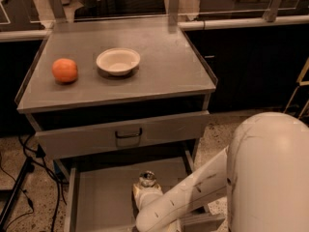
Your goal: Place 7up can into middle drawer
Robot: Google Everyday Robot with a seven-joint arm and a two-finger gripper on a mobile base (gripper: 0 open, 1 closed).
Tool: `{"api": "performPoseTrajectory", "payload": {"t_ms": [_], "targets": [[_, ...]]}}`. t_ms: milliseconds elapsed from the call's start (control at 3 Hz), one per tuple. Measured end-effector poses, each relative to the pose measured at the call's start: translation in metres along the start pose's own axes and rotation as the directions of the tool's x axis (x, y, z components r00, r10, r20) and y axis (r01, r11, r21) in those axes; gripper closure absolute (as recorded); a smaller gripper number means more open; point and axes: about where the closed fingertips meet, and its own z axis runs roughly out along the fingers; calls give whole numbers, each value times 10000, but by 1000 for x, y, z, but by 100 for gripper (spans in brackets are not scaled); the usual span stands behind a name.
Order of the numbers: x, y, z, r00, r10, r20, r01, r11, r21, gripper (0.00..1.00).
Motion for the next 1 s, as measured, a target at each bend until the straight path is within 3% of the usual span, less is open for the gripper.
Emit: {"api": "performPoseTrajectory", "payload": {"t_ms": [1000], "targets": [[36,2,16,9974,718,-112,-717,9974,76,100]]}}
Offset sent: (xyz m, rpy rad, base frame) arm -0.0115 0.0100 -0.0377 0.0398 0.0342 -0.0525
